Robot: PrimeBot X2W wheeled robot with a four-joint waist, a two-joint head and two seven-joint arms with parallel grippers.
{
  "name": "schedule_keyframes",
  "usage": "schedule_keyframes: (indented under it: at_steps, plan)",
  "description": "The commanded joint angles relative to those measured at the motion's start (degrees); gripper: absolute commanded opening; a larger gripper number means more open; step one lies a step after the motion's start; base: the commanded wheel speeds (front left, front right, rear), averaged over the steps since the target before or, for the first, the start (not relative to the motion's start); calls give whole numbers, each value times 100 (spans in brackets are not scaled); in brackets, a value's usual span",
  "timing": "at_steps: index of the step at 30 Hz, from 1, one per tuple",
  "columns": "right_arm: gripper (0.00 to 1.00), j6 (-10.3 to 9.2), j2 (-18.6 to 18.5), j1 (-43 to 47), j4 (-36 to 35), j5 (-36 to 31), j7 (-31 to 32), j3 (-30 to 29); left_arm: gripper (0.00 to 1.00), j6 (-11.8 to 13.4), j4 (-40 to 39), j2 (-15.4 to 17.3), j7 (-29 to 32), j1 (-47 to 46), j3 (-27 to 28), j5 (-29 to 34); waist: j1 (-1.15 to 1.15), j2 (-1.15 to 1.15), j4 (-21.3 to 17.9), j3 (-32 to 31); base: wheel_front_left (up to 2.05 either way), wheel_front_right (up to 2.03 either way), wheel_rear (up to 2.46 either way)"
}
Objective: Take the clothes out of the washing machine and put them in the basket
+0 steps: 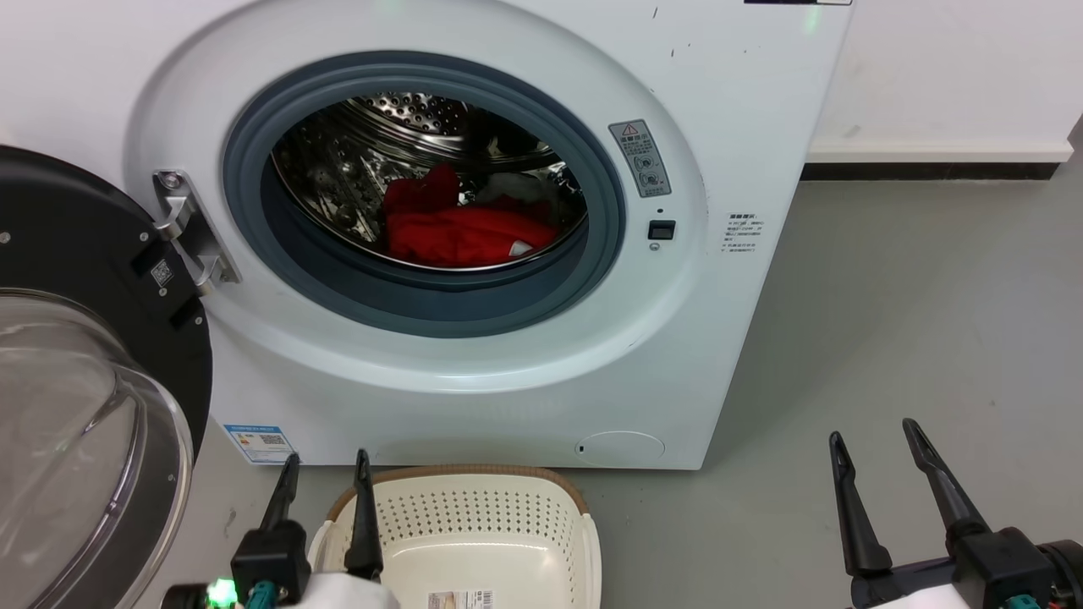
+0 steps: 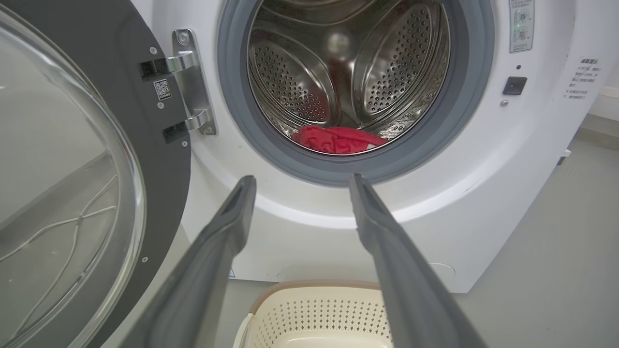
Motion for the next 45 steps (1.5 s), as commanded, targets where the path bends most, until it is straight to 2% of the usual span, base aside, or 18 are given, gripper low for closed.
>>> schedule_keyframes:
  at_steps: [1, 6, 13, 30, 37, 40, 45]
  plan:
    - [100, -2, -23, -58, -12, 4, -14, 7, 100, -43, 49, 7, -16, -182, 29, 15, 0, 0, -11, 35, 0, 0, 0]
    - [100, -2, -23, -158, -43, -24, -14, 75, 100, -268, 418, 78, -16, -810, 100, 109, 0, 0, -94, 224, 0, 0, 0]
    - [100, -3, -22, -594, -146, -101, -13, 92, 100, -458, 1199, 339, -15, -2226, 193, 223, 0, 0, -418, 939, 0, 0, 0]
    - [100, -3, -12, -1781, -370, 351, -13, 151, 100, -635, 3523, 1204, 78, -6089, 111, 517, 0, 0, -1291, 2998, 0, 0, 0]
    - [100, -3, -11, -2139, -466, 606, -13, 193, 100, -837, 4369, 1605, 617, -7408, 55, 521, 0, 0, -1591, 3636, 0, 0, 0]
    - [100, -3, -9, -2193, -495, 649, -13, 206, 100, -894, 4611, 1648, 829, -7722, -5, 544, 0, 0, -1656, 3769, 0, 0, 0]
    - [100, -3, -10, -2299, -549, 764, -13, 212, 100, -1047, 5062, 1762, 1701, -8548, -171, 539, 0, 0, -1753, 4100, 0, 0, 0]
